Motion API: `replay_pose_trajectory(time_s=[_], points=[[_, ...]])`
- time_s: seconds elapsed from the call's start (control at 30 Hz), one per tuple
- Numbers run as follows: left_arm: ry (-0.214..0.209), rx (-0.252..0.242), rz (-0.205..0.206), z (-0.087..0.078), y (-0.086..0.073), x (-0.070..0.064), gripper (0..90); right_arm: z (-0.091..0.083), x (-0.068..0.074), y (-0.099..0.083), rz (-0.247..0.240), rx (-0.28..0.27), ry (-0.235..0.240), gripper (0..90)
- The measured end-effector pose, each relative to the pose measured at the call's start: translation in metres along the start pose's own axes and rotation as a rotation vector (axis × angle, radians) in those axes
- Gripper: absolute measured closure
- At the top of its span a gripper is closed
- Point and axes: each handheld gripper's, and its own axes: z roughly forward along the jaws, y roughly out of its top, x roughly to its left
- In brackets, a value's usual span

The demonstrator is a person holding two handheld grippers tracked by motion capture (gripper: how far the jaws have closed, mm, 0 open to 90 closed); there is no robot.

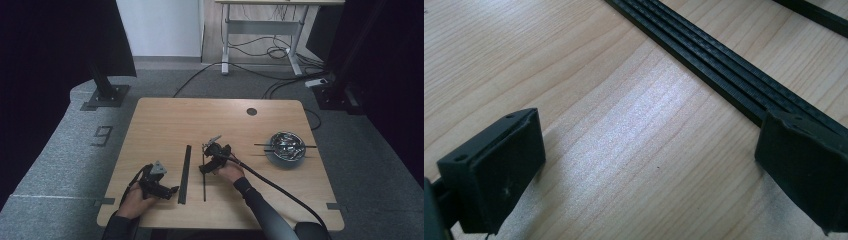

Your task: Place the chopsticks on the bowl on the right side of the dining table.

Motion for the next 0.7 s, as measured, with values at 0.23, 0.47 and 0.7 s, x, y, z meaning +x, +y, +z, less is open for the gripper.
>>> replay_pose_trajectory(time_s=[0.23, 0.47, 0.7], points=[[0.000, 0.000, 0.000, 0.000, 0.000, 0.000, 0.0, 0.002, -0.006, 0.002, 0.019, -0.017, -0.012, 0.0], [0.000, -0.002, -0.002, 0.000, 0.000, 0.000, 0.0, -0.001, -0.014, -0.002, 0.027, -0.003, -0.034, 0.0], [0.000, 0.000, 0.000, 0.000, 0.000, 0.000, 0.0, -0.007, -0.025, -0.013, 0.059, -0.007, -0.032, 0.0]])
